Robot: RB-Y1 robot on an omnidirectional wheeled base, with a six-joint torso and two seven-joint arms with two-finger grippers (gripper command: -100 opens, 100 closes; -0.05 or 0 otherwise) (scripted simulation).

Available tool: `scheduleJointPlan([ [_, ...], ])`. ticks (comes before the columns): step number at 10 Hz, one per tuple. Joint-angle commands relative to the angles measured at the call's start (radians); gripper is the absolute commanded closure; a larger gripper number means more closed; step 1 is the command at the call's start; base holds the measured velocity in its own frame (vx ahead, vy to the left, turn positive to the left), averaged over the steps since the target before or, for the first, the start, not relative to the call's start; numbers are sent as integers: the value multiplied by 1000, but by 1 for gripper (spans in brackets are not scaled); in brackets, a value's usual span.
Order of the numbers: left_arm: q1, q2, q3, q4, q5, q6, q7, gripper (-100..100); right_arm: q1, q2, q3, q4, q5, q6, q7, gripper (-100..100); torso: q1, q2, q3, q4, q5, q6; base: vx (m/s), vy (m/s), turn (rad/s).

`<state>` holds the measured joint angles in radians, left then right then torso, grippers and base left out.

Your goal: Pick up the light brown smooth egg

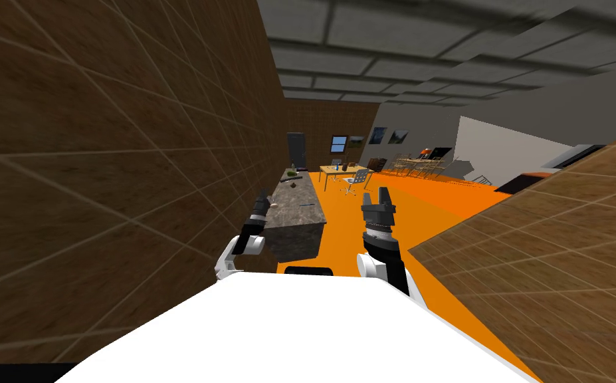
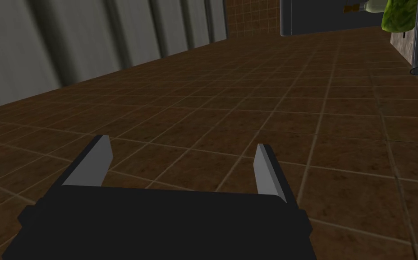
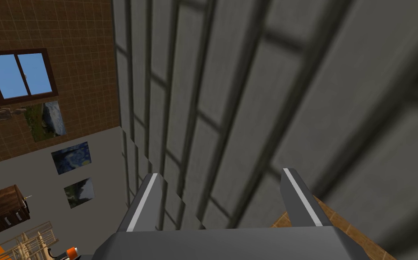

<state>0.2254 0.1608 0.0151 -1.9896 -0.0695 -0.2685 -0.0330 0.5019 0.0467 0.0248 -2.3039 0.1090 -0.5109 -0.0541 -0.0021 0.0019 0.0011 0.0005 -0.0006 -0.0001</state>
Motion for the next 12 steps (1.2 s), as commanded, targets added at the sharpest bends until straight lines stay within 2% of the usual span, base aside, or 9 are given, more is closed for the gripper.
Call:
scheduleJointPlan([
  [1,-50,23,11,50,6,50,11,-100,0,0,0,0,0,0,0,0,0,0,0,0,0,0,-30,-38,-13],
  [4,-113,42,19,107,11,124,22,-100,0,0,0,0,0,0,0,0,0,-1,0,0,0,0,-25,-26,-11],
  [5,-162,62,27,154,17,159,34,-100,0,0,0,0,0,0,0,0,1,-1,0,0,0,0,-22,-19,-13],
  [6,-162,62,27,154,17,182,34,-100,0,0,0,0,0,0,0,0,1,-1,0,0,0,0,-19,-18,-13],
  [7,-211,82,36,201,23,218,47,-100,0,0,0,0,0,0,0,0,1,-1,-1,0,0,0,-21,-27,-22],
  [8,-211,82,36,203,23,242,47,-100,0,0,0,0,0,0,0,0,1,-1,-1,0,0,0,-17,-23,-12],
  [9,-259,102,44,253,29,269,62,-100,0,0,0,0,0,0,0,0,1,-1,-1,0,0,0,-20,-21,-21],
  [11,-260,102,44,253,29,304,62,-100,0,0,0,0,0,0,0,0,1,-1,-1,0,0,0,-11,-12,-6],
  [12,-307,121,53,301,36,343,77,-100,0,0,0,0,0,0,0,0,2,-1,-1,0,0,0,-12,-13,-30],
])
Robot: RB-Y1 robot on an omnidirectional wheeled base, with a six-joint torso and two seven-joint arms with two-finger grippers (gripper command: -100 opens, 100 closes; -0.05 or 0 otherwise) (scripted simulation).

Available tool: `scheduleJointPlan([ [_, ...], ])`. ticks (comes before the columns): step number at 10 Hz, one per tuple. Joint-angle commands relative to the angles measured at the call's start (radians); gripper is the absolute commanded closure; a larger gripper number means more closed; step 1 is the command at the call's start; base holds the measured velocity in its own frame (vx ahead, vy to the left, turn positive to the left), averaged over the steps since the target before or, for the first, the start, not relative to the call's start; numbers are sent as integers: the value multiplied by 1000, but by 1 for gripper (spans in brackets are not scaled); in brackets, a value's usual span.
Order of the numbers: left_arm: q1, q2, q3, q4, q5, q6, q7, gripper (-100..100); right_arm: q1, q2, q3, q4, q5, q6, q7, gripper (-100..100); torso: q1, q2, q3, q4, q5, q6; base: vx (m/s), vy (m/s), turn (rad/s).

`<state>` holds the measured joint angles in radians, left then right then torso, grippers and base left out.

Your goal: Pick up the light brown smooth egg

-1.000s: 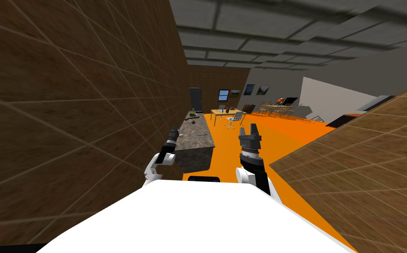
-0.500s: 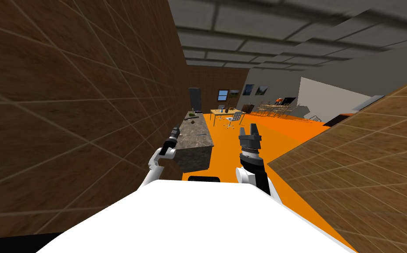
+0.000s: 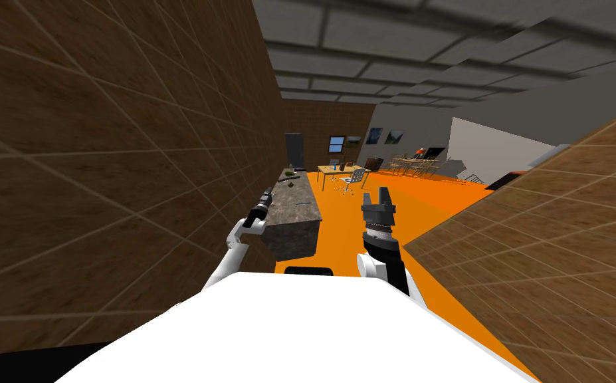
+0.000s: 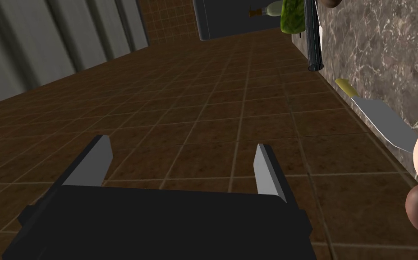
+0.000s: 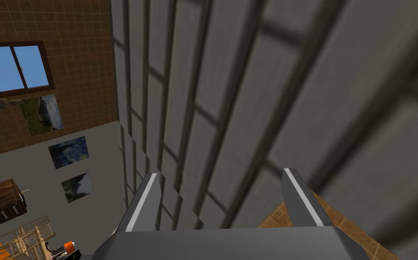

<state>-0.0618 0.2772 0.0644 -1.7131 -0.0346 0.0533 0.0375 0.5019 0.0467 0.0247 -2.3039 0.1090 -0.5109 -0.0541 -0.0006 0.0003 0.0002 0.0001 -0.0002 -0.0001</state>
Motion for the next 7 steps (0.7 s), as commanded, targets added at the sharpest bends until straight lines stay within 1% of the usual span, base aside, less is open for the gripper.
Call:
scheduleJointPlan([
  [1,-22,4,3,27,1,47,7,-100,0,0,0,0,0,0,0,0,0,0,0,0,0,0,-10,-13,-19],
  [2,-66,23,12,73,8,74,23,-100,0,0,0,0,0,0,0,0,0,0,0,0,0,0,-11,-15,-27],
  [4,-71,23,12,79,8,112,23,-100,0,0,0,0,0,0,0,0,0,0,0,0,0,0,-5,-6,-9],
  [5,-119,41,20,130,15,147,41,-100,0,0,0,0,0,0,0,0,0,0,0,0,0,0,-3,-7,-35],
  [6,-119,41,20,132,15,178,41,-100,0,0,0,0,0,0,0,0,0,0,0,0,0,0,-3,-7,-25],
  [7,-160,58,29,169,23,208,59,-100,0,0,0,0,0,0,0,0,0,0,0,0,0,0,-4,-9,-39],
])
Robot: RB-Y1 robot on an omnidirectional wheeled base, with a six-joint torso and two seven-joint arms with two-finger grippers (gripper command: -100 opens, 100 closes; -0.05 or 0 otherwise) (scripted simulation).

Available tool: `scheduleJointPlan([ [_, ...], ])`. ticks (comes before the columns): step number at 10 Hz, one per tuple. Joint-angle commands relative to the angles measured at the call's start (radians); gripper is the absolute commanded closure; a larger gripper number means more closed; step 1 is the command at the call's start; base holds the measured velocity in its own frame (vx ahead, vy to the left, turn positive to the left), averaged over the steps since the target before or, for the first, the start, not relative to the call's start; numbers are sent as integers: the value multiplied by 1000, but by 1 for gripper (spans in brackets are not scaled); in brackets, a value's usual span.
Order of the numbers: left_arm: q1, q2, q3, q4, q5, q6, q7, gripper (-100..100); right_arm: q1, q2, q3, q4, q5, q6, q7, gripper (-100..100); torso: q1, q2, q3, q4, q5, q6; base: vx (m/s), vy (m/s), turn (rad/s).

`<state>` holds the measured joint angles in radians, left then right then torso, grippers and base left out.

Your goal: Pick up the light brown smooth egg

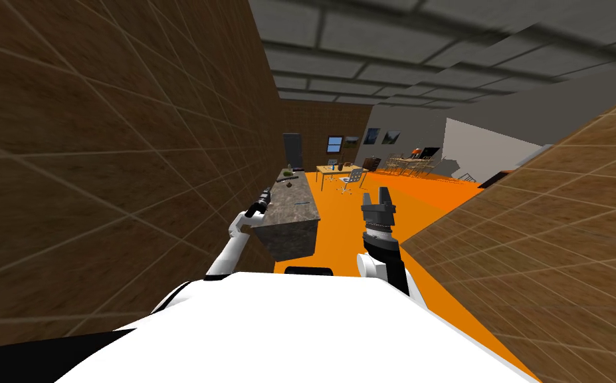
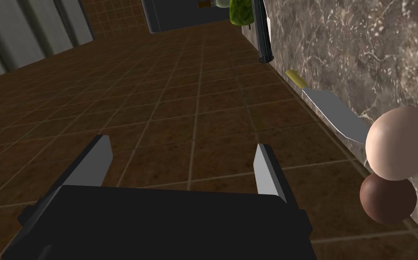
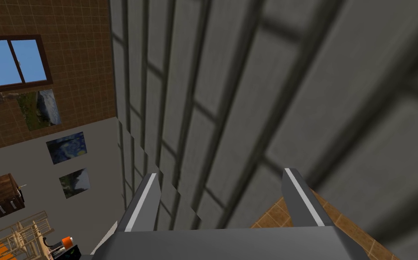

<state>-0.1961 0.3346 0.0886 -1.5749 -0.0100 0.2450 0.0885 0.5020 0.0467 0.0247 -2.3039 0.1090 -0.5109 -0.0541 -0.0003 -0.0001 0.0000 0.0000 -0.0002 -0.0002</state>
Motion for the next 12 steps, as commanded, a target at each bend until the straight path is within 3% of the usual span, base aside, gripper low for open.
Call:
scheduleJointPlan([
  [1,-33,0,5,47,-2,50,8,-100,0,0,0,0,0,0,0,0,0,0,0,0,0,0,-2,-5,-17],
  [2,-69,16,13,80,6,77,26,-100,0,0,0,0,0,0,0,0,0,0,0,0,0,0,0,-6,-31],
  [4,-80,16,13,101,6,121,26,-100,0,0,0,0,0,0,0,0,0,0,0,0,0,0,1,-2,-11],
  [5,-127,31,21,152,13,158,45,-100,0,0,0,0,0,0,0,0,0,0,0,0,0,0,1,-4,-33],
  [6,-127,31,21,155,13,185,45,-100,0,0,0,0,0,0,0,0,0,0,0,0,0,0,2,-2,-27],
  [7,-173,46,29,194,21,219,64,-100,0,0,0,0,0,0,0,0,0,0,0,0,0,0,1,-2,-39],
  [9,-173,46,29,209,21,256,64,-100,0,0,0,0,0,0,0,0,0,0,0,0,0,0,1,0,-11],
  [10,-218,60,37,251,28,299,84,-100,0,0,0,0,0,0,0,0,0,0,0,0,0,0,0,-1,-33],
  [11,-218,60,37,263,28,324,84,-100,0,0,0,0,0,0,0,0,0,0,0,0,0,0,1,2,-30],
  [12,-261,74,44,306,36,350,104,-100,0,0,0,0,0,0,0,0,1,0,0,0,0,0,1,3,-41],
])
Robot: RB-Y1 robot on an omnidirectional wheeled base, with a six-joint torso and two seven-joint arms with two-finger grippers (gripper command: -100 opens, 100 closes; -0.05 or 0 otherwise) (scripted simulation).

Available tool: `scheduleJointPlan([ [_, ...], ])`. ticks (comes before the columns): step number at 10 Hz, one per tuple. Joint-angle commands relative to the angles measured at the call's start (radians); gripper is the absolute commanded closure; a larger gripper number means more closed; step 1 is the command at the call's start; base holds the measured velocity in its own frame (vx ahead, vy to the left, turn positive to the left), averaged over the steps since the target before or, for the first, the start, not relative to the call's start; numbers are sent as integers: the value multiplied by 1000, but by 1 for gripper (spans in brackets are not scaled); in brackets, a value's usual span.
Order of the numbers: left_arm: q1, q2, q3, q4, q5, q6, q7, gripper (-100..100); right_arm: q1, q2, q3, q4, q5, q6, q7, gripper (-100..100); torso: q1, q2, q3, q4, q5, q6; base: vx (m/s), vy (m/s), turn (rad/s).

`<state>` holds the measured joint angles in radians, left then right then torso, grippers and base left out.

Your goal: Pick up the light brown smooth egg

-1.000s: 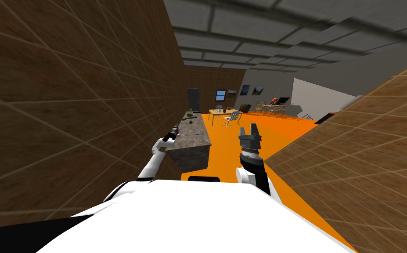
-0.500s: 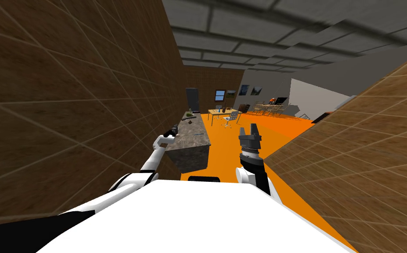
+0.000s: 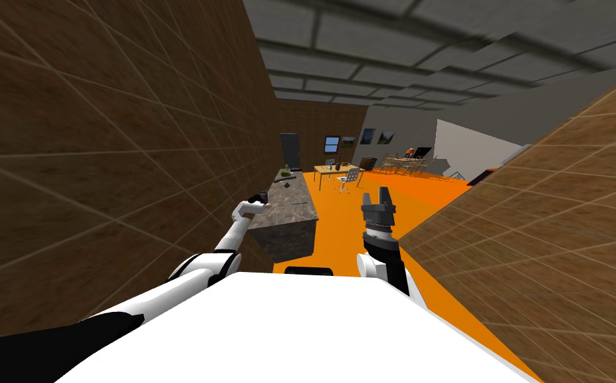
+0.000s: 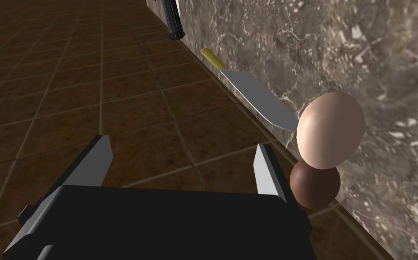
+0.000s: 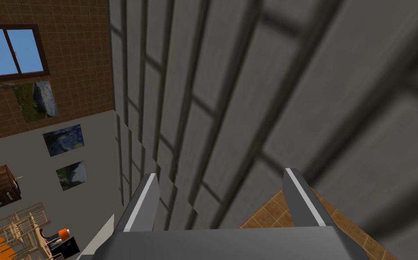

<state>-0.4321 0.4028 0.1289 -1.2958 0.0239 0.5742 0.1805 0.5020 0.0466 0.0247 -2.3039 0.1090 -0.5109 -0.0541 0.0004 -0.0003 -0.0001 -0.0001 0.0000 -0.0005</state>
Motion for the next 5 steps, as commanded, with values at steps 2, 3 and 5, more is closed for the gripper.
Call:
scheduleJointPlan([
  [2,-25,6,4,37,2,61,12,-100,0,0,0,0,0,0,0,0,0,0,0,0,0,0,1,2,-10],
  [3,-66,20,11,77,10,102,32,-100,0,0,0,0,0,0,0,0,0,0,0,0,0,0,1,4,-36],
  [5,-106,34,18,127,17,152,52,-100,0,0,0,0,0,0,0,0,0,0,0,0,0,0,2,7,-32],
])
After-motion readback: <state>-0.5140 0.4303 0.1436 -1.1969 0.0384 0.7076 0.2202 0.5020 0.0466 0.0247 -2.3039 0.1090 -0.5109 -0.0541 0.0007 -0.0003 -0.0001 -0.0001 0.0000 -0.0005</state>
